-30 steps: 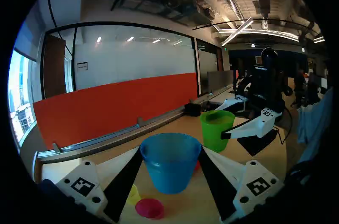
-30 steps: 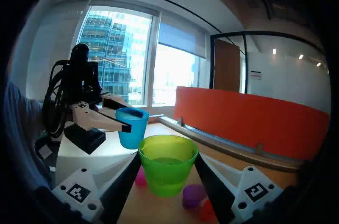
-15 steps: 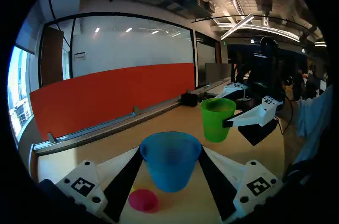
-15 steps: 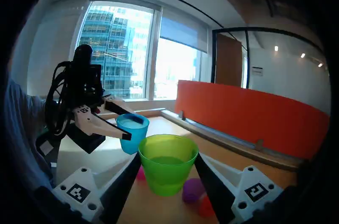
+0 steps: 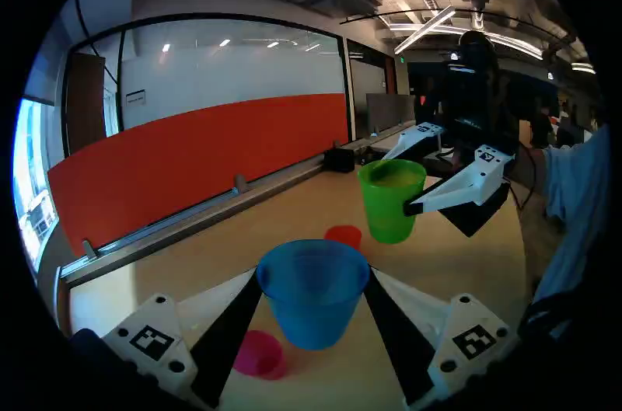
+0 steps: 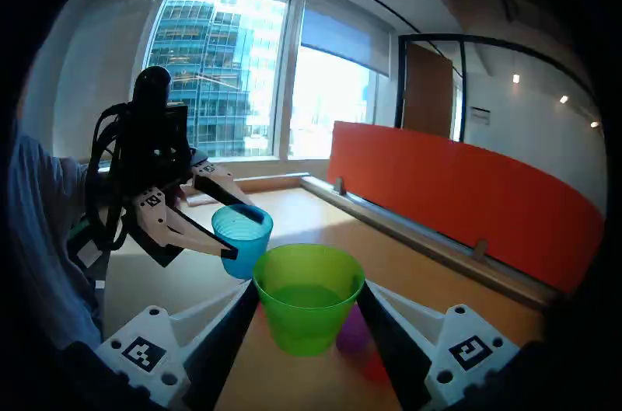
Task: Pour water
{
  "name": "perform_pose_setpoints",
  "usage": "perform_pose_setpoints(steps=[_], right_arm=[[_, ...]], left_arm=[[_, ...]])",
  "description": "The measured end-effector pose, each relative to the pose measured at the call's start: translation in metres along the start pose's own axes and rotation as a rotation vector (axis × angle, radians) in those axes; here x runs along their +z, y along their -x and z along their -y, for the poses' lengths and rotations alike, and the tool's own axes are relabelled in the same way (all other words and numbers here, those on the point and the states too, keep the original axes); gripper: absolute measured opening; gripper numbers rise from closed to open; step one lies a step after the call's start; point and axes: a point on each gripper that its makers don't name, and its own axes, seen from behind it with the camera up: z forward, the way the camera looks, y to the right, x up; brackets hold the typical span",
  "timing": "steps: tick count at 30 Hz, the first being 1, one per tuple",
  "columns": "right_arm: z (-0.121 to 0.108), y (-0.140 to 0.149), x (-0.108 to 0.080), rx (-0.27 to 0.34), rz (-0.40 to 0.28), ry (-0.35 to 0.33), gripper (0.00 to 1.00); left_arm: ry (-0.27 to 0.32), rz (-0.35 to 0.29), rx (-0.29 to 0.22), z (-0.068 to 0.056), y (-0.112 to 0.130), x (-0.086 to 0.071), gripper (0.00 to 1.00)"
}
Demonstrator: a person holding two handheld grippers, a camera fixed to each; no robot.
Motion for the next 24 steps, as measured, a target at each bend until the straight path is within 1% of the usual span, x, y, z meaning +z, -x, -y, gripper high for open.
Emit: perform_pose_setpoints(steps=[6,15,24], right_arm=[[0.000,0.011,0.000,-0.002,0.036,-0.009,0.91],[0.002,0.034,0.003,-0.003,0.091,-0.026,0.91],[0.007,0.056,0.006,0.006,0.133,-0.045,0.91]], left_arm=[[0.019,0.039,0.004,-0.008,0.018,0.007,0.89],[0.055,0.116,0.018,-0.023,0.050,0.017,0.89],[0.087,0.179,0.008,-0.033,0.080,0.021,0.89]])
